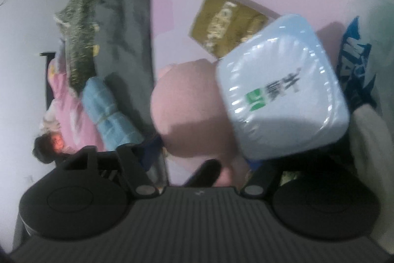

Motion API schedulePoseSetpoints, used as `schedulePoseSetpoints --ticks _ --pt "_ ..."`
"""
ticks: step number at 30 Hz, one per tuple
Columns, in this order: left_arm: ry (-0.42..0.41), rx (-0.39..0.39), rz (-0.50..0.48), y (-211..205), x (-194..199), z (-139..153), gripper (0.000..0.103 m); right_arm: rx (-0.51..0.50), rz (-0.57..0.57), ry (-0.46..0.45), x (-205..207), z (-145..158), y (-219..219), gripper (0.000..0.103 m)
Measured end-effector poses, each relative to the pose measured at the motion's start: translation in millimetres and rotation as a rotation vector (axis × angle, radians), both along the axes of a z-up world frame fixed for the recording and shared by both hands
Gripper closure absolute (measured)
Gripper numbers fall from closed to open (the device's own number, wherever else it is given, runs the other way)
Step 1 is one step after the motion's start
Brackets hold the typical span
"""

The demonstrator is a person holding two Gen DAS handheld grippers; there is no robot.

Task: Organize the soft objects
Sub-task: 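Lift the pink plush toy with the right gripper off the bed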

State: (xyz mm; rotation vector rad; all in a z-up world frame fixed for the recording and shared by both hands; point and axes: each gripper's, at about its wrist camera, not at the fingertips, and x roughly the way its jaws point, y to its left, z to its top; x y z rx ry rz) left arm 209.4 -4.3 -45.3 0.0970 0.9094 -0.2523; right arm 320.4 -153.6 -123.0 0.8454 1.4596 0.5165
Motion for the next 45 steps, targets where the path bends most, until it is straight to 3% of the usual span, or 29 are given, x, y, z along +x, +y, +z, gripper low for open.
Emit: schedulePoseSetpoints --ticks 5,8,13,21,31,36,45 --pt "-0.055 -0.02 0.005 0.8 -18.8 24.7 0.03 0.023 0.004 -0.095 -8.9 29.3 -2.3 0.048" --pt "-0.08 -0.047 -0.022 -5.7 -31.4 40.2 0.031 0.074 0.001 -0.127 -16.5 42.4 -8.8 0.063" --pt "-0.139 -0.002 -0.063 -27.1 -49.5 56.0 0.031 0.097 -0.007 -0.176 -29.1 62.7 -24.7 0.065" --pt "-0.111 0.041 -0.022 -11.7 -56.3 42.4 0.031 0.05 -0.099 -0.174 -34.1 61.7 -76.0 0.06" --pt "-0.029 0.034 0.0 10.6 -25.7 17.8 0.031 -0.027 -0.035 -0.115 -8.7 41.0 -44.8 0.049" --pt "-0.004 0.014 -0.04 8.1 -15.9 5.4 0.027 -0.091 0.001 -0.128 -15.0 58.4 -39.3 0.03" --pt "0.012 -0.034 -0.069 9.2 -5.9 -4.1 0.024 -0.146 -0.021 -0.106 -28.8 51.1 -47.2 0.029"
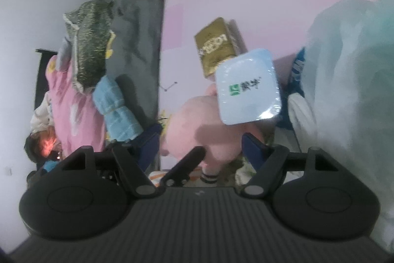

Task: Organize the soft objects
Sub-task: 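Lift the pink plush toy with the right gripper off the bed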

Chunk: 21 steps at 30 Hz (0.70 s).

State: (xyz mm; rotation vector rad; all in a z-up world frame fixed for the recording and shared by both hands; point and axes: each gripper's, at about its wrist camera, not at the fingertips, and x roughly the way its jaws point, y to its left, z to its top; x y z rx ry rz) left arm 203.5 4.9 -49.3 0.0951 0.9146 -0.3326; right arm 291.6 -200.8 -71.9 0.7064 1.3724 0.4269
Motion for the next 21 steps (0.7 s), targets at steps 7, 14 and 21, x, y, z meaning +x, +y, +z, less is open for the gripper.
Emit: schedulePoseSetpoints --ticks 7,14,21 --pt "0.063 -0.083 0.044 25.4 -0.4 -7.1 0.024 -0.024 0.011 0.03 6.2 -17.6 17.5 0.029" --pt "0.093 -0.104 0.067 27.5 2.3 -11.0 0.028 -0.031 0.016 0.024 16.2 -28.3 34.4 0.029" --pt "0.05 -0.09 0.09 28.2 -9.7 3.8 0.03 -0.03 0.039 -0.027 12.5 -15.7 43.4 0.037"
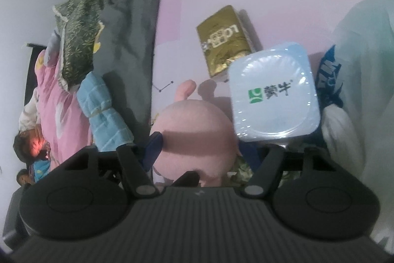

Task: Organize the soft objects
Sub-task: 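Lift the pink plush toy with the right gripper off the bed, then carry the pink plush toy with the right gripper over the cardboard box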

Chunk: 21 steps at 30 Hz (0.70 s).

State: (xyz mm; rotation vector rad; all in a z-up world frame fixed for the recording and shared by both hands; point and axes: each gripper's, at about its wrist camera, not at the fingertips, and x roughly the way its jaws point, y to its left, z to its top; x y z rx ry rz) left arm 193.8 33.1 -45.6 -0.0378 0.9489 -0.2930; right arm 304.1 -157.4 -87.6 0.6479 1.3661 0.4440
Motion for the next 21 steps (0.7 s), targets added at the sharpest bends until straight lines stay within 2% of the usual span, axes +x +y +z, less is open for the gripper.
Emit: schedulePoseSetpoints --ticks 1,2,12,21 --pt "-0.009 -0.009 0.001 1.1 -2.6 3.9 0.032 0.004 0.007 -0.01 -1.4 3.5 1.0 0.038" --pt "-0.016 -0.015 0.006 2.2 -5.1 8.3 0.032 0.016 0.014 -0.014 -2.3 6.1 2.0 0.044" --pt "-0.11 0.013 0.04 -5.6 -30.3 48.6 0.032 0.074 0.023 -0.079 -16.5 37.0 -1.4 0.044" --pt "-0.214 0.018 0.01 -44.6 -51.2 95.9 0.032 0.149 -0.027 -0.166 -41.6 78.8 -45.2 0.044"
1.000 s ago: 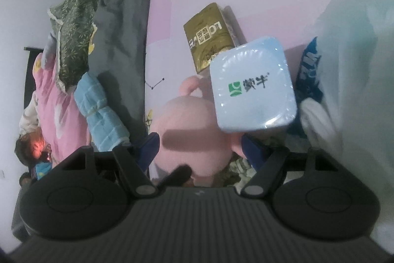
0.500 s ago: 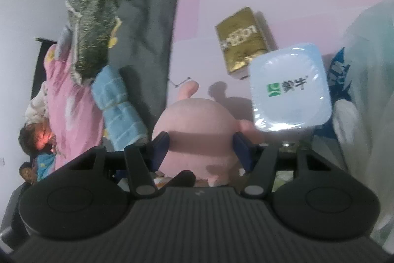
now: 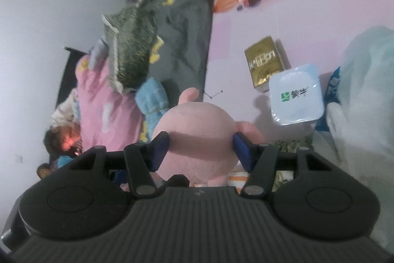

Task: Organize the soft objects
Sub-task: 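Carry the pink plush toy with the right gripper over the cardboard box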

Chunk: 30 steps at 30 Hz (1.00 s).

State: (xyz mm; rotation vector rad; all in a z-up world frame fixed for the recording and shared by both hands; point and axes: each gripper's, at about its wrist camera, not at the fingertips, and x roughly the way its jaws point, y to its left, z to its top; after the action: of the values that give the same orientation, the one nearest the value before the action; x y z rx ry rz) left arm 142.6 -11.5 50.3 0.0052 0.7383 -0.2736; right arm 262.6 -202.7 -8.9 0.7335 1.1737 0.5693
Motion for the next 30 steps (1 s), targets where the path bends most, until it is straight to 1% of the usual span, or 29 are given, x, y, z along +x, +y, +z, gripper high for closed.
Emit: schedulePoseSetpoints --ticks 4,8,13,14,17,18,20,21,23,25,27,30 --pt "-0.044 0.005 -0.052 -31.1 -8.4 19.0 0.032 0.033 -0.051 -0.033 -14.8 17.6 -36.1 0.044" --pt "-0.075 -0.003 -0.131 -72.9 -12.7 34.6 0.031 0.053 -0.128 -0.067 -34.6 34.0 -86.1 0.044" --pt "-0.102 -0.041 -0.275 -138.1 -14.4 45.4 0.031 0.051 -0.247 -0.091 -66.4 47.2 -157.5 0.044" --pt "-0.102 -0.052 -0.308 -151.9 -14.1 45.5 0.031 0.043 -0.272 -0.094 -73.5 47.9 -173.3 0.043" --pt "-0.063 -0.114 -0.441 -198.7 -12.0 38.9 0.03 0.043 -0.326 -0.079 -90.6 42.4 -214.4 0.044" --pt "-0.064 -0.101 -0.465 -215.9 -12.9 34.4 0.028 0.047 -0.341 -0.07 -95.2 38.7 -225.4 0.044" --pt "-0.073 -0.049 -0.489 -244.7 -12.9 22.6 0.029 0.02 -0.38 -0.063 -103.1 32.1 -245.3 0.045" --pt "-0.065 -0.037 -0.505 -257.3 -12.0 15.7 0.03 0.006 -0.4 -0.057 -105.7 27.8 -255.0 0.045" --pt "-0.026 -0.043 -0.532 -269.6 -7.6 6.6 0.034 0.007 -0.436 -0.033 -110.1 16.4 -276.3 0.045" --pt "-0.005 -0.06 -0.542 -269.7 -3.8 0.4 0.034 0.009 -0.472 -0.011 -114.0 5.3 -295.5 0.045" --pt "-0.02 -0.055 -0.526 -262.3 -2.9 0.3 0.034 0.011 -0.498 0.003 -116.1 -2.9 -311.8 0.045" --pt "-0.051 -0.056 -0.495 -242.0 -2.7 7.1 0.031 0.018 -0.507 0.003 -111.5 -9.6 -320.0 0.045"
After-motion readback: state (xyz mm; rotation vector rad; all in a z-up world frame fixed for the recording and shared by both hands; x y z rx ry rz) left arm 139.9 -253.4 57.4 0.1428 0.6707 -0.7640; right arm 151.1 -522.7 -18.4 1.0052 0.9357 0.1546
